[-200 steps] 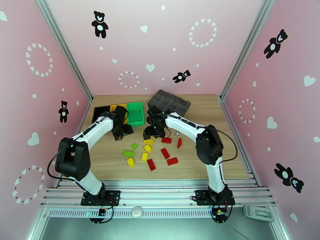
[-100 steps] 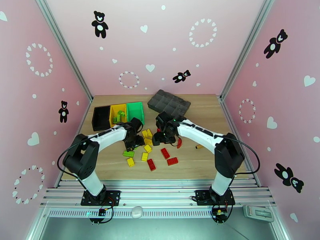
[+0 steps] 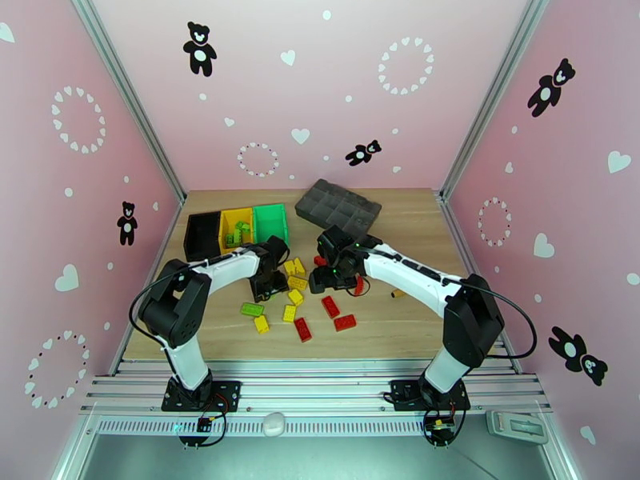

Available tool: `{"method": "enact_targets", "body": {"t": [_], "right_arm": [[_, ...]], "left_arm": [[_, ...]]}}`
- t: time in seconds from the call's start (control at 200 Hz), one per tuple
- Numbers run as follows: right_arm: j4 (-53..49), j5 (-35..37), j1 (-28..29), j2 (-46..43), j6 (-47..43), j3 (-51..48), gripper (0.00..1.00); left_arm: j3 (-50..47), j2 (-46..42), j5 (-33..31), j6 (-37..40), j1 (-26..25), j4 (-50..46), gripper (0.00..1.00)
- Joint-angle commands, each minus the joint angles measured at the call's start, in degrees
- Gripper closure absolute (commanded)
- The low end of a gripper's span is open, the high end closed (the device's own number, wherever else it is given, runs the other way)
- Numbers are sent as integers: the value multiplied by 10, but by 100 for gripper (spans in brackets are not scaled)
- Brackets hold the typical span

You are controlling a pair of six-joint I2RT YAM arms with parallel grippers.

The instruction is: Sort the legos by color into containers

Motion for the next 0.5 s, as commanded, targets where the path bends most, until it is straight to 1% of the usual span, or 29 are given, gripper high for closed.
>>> {"method": "enact_targets", "body": {"t": [0.0, 0.17, 0.33, 0.42, 0.496], "right_arm": [[1, 2, 1, -19, 6, -6, 24], [0, 1, 0, -20, 3, -6, 25], [7, -11, 0, -15, 3, -4, 26], [15, -22, 0, -8, 4, 1, 27], [24, -35, 0, 2, 5, 8, 27]], "left_arm": [[24, 18, -23, 1, -1, -6, 38], [37, 26, -24, 7, -1, -15, 46], [39, 22, -31, 19, -1, -26, 56], [40, 11, -31, 24, -2, -32, 63], [42, -5, -29, 28, -1, -37, 67]]}}
